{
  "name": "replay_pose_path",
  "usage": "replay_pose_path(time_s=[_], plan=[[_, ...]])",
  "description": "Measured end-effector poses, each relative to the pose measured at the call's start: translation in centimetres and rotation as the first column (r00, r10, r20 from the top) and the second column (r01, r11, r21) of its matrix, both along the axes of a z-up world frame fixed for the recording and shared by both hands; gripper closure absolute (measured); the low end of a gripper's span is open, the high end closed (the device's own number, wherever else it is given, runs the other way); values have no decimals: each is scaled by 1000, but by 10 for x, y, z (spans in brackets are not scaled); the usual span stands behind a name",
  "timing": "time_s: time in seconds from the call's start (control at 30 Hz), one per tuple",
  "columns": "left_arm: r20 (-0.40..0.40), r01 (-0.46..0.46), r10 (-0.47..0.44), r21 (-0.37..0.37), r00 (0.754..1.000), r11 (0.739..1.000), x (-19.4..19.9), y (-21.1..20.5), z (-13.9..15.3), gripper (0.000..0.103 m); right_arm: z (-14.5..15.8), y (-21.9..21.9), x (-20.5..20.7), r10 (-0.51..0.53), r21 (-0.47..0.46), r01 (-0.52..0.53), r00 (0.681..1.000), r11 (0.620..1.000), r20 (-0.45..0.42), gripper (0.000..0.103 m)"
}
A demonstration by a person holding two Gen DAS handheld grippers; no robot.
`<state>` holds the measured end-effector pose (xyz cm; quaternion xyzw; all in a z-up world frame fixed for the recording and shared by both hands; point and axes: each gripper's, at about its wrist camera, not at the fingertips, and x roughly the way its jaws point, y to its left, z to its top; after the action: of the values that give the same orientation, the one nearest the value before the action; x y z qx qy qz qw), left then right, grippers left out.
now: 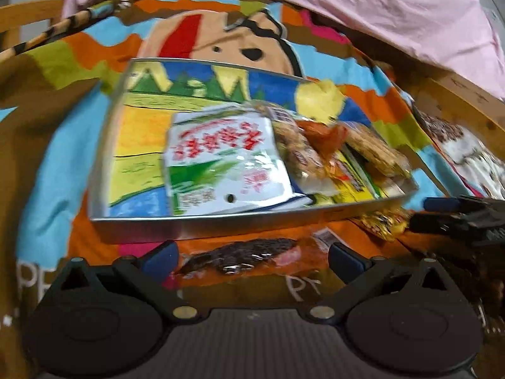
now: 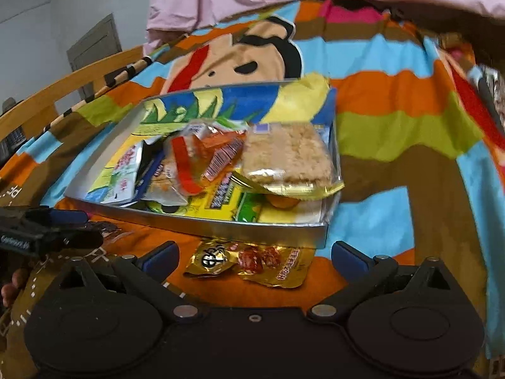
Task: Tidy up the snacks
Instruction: 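Move both tools toward the brown stick and gold packet beside the tray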
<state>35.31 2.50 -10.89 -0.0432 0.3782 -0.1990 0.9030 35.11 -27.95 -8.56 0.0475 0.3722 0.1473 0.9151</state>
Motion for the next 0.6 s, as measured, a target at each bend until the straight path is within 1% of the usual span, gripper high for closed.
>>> replay_pose_path(time_s=[0.03,0.1,0.2,0.27,0.37,0.43,0.5,0.6], plan=[[-3,20,-20,5,1000,1000,0,-3,0,0,-3,-2,3,6,30,-5,1000,1000,-27,1],[-9,59,-59,16,998,998,-1,-8,1,0,-6,-2,5,34,71,-30,998,997,-54,0],[-29,127,-126,25,992,992,-4,-17,3,0,-2,-1,2,49,87,-45,997,995,-54,0],[-35,173,-172,52,985,983,-8,-23,5,0,3,-4,1,57,135,-47,996,990,-68,0],[-31,198,-196,90,980,976,-10,-26,8,0,9,-11,0,63,216,-44,994,975,-85,1],[-23,184,-183,98,983,978,-8,-26,8,0,8,-14,2,43,217,-23,995,976,-91,1],[-28,191,-189,108,982,976,-2,-26,6,0,3,-13,5,20,182,-3,995,983,-93,1],[-31,218,-216,153,976,964,6,-36,1,0,-5,-12,7,24,167,-10,997,986,-80,1]])
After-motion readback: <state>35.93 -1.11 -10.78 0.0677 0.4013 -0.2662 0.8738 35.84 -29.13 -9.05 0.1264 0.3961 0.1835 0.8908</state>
